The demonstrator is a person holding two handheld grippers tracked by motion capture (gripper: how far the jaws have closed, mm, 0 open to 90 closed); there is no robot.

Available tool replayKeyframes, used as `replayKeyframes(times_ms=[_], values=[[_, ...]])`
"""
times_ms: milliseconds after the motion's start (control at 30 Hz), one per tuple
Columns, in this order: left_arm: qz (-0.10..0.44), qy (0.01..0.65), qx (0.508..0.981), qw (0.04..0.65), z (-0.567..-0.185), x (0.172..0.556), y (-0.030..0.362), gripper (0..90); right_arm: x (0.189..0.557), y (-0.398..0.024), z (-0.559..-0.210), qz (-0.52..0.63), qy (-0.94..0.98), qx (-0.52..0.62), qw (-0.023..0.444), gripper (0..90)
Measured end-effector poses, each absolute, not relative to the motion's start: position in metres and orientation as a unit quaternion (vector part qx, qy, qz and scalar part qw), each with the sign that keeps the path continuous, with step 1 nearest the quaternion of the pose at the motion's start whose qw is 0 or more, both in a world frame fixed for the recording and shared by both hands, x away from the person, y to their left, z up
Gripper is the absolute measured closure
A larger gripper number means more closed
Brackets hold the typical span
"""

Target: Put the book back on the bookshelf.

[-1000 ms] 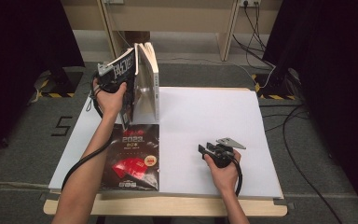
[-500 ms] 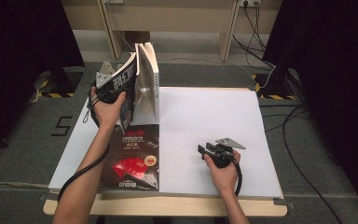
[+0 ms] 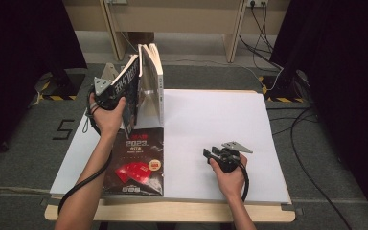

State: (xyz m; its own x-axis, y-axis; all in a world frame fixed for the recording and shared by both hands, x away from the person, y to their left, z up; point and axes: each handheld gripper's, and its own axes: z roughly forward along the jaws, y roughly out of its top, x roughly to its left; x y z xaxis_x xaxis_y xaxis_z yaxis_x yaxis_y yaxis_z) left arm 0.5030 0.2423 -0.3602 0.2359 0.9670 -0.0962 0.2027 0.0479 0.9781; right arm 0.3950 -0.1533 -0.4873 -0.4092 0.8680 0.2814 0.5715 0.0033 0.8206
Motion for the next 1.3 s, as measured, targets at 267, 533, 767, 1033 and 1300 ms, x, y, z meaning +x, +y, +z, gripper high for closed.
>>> replayKeyframes(times_ms=[267,533,767,1033,1300], values=[[0.358,0.509,0.606,0.496,-0.352,0.505,0.24,81.8,0.396,-0.154,-0.489,0.473,0.693,0.522,0.151,56.5],[0.375,0.508,0.598,0.493,-0.34,0.516,0.242,82.2,0.396,-0.154,-0.489,0.474,0.692,0.522,0.152,56.6],[0.417,0.485,0.57,0.516,-0.327,0.53,0.243,82.2,0.396,-0.153,-0.49,0.473,0.692,0.525,0.147,56.6],[0.447,0.485,0.536,0.527,-0.347,0.552,0.242,82.0,0.395,-0.154,-0.49,0.476,0.69,0.525,0.147,56.6],[0.424,0.473,0.56,0.532,-0.366,0.558,0.237,81.4,0.396,-0.156,-0.49,0.476,0.687,0.529,0.147,56.6]])
